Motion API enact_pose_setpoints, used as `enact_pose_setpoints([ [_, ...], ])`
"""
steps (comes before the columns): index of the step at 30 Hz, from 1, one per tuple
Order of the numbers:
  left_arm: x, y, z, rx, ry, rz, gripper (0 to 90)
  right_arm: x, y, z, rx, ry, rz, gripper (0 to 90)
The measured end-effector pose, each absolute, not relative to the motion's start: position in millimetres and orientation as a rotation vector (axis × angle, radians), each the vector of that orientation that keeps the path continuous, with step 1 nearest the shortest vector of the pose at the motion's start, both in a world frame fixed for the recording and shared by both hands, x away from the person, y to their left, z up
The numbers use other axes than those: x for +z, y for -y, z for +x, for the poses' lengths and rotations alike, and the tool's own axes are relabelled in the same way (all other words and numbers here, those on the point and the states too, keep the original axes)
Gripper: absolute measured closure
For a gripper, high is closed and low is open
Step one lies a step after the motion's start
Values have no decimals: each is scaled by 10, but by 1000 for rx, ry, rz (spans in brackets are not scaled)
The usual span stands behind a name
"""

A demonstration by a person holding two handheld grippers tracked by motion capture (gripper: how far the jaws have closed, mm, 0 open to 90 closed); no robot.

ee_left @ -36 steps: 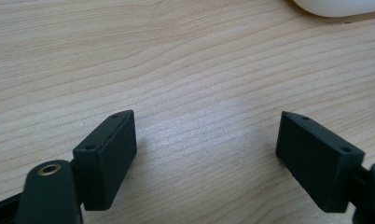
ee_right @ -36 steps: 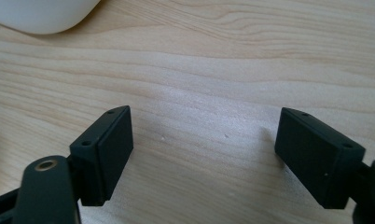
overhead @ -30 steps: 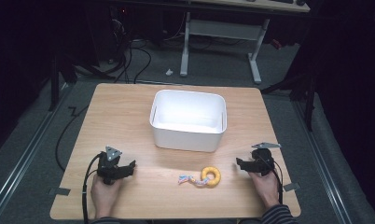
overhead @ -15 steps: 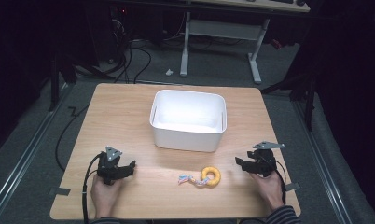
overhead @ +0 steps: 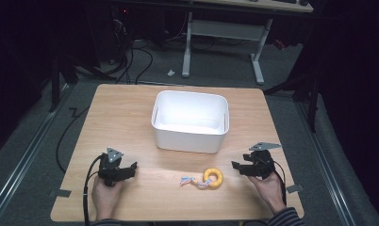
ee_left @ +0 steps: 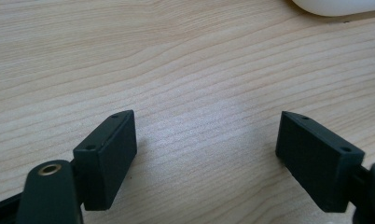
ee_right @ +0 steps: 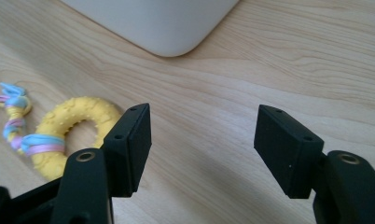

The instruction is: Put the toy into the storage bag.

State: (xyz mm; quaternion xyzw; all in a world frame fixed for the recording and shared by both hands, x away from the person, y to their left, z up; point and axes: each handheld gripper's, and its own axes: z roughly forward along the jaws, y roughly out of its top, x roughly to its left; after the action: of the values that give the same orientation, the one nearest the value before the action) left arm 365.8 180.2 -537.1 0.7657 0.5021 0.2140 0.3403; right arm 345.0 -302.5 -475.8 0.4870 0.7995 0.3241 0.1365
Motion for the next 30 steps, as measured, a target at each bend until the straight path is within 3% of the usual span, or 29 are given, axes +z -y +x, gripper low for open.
enact_pose_setpoints([
  [30,-5371,-1803,3658,556,-1307,1992,209,-4780,2551,3457,904,-2582,1239,511],
])
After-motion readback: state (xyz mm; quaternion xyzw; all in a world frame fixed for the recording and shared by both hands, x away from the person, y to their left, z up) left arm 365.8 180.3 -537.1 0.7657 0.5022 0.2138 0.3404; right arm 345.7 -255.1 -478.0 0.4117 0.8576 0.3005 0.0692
